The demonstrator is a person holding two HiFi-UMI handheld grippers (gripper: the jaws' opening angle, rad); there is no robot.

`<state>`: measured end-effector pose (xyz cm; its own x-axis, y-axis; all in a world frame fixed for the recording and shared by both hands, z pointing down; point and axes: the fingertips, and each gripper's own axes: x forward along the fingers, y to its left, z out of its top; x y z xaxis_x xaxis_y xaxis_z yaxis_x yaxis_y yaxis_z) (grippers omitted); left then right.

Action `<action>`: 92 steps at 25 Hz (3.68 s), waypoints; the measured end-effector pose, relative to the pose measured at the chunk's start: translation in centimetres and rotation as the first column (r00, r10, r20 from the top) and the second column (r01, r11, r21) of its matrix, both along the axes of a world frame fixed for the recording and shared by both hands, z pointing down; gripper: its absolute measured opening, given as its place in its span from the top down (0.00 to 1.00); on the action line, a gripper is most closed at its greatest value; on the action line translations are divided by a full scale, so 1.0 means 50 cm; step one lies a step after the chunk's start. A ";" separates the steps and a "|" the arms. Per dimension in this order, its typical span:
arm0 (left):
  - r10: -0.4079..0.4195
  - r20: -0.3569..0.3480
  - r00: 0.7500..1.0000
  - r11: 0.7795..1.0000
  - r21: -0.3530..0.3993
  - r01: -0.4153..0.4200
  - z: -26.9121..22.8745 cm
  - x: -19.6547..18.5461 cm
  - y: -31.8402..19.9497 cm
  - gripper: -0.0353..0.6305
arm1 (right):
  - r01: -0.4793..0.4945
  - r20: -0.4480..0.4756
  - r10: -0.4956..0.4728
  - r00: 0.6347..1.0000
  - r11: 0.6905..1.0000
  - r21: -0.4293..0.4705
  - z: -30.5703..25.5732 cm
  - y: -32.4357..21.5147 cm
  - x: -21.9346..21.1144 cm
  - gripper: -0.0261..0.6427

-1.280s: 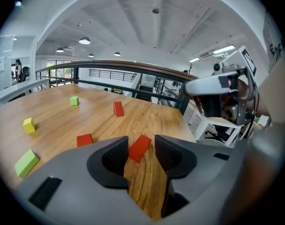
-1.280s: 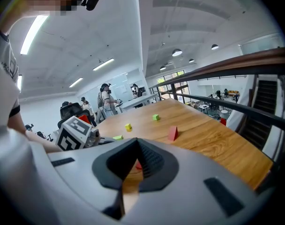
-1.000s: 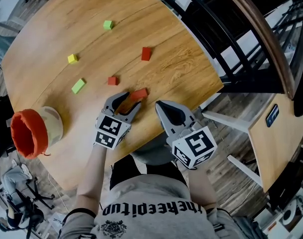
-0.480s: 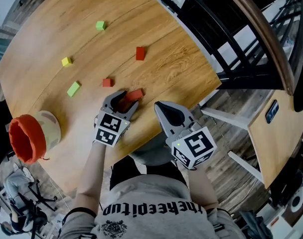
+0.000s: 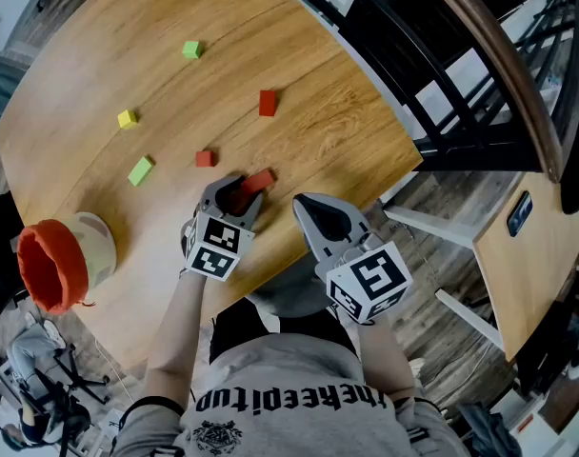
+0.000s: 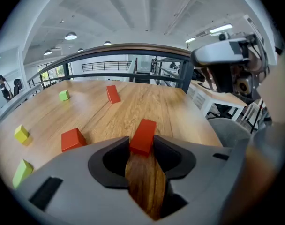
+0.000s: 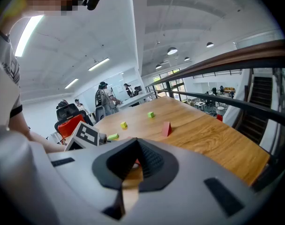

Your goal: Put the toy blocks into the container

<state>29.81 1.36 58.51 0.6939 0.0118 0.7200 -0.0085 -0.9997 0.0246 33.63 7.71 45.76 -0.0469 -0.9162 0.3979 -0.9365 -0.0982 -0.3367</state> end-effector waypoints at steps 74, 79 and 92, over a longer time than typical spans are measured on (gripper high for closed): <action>-0.517 -0.508 0.689 0.760 0.099 0.642 -0.484 -0.642 -0.220 0.72 | 0.586 -0.170 -0.562 0.810 0.788 0.188 -0.215 -0.311 -0.632 0.94; -0.554 -0.512 0.656 0.720 0.101 0.687 -0.490 -0.700 -0.234 0.72 | 0.630 -0.177 -0.605 0.777 0.753 0.190 -0.221 -0.328 -0.686 0.94; -0.603 -0.508 0.615 0.669 0.098 0.737 -0.480 -0.795 -0.273 0.72 | 0.672 -0.183 -0.647 0.740 0.717 0.187 -0.225 -0.366 -0.771 0.94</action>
<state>-9.93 -12.28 34.49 0.6374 -0.7236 0.2649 -0.7351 -0.6741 -0.0724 -4.94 -10.61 34.49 -0.6463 -0.7302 0.2217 -0.7630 0.6232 -0.1717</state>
